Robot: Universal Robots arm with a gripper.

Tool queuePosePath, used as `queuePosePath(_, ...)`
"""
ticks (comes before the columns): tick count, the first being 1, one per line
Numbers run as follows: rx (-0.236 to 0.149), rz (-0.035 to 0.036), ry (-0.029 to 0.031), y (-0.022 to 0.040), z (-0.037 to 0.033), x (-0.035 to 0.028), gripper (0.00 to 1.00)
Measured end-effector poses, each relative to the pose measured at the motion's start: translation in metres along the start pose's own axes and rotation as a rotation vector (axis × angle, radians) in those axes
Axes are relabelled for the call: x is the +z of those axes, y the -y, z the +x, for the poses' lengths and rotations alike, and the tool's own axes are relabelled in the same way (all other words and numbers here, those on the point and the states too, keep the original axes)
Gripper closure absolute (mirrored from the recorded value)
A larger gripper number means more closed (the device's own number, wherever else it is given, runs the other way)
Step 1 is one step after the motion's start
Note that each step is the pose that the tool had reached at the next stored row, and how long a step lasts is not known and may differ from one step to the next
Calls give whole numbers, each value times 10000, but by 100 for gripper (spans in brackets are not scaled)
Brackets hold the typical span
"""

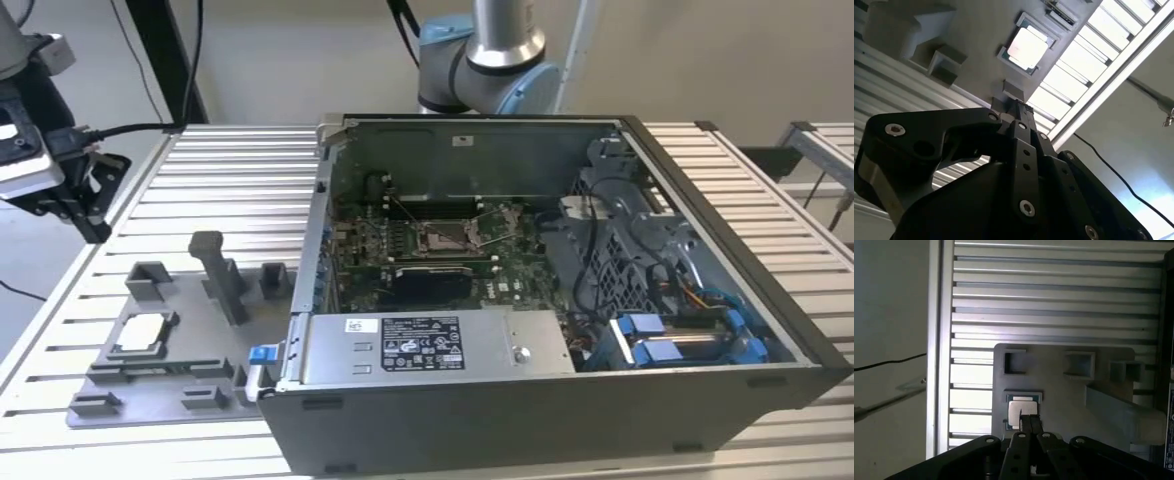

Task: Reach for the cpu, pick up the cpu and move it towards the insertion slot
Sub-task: 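Reach for the cpu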

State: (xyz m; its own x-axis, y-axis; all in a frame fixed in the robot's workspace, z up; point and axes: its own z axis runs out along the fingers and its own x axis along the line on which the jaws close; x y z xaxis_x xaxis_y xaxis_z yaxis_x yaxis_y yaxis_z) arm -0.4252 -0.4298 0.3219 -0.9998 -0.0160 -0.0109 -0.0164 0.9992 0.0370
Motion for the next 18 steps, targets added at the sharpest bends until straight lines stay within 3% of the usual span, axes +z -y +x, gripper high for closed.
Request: queuePosePath(18,9,-3,5,1,0,21,100)
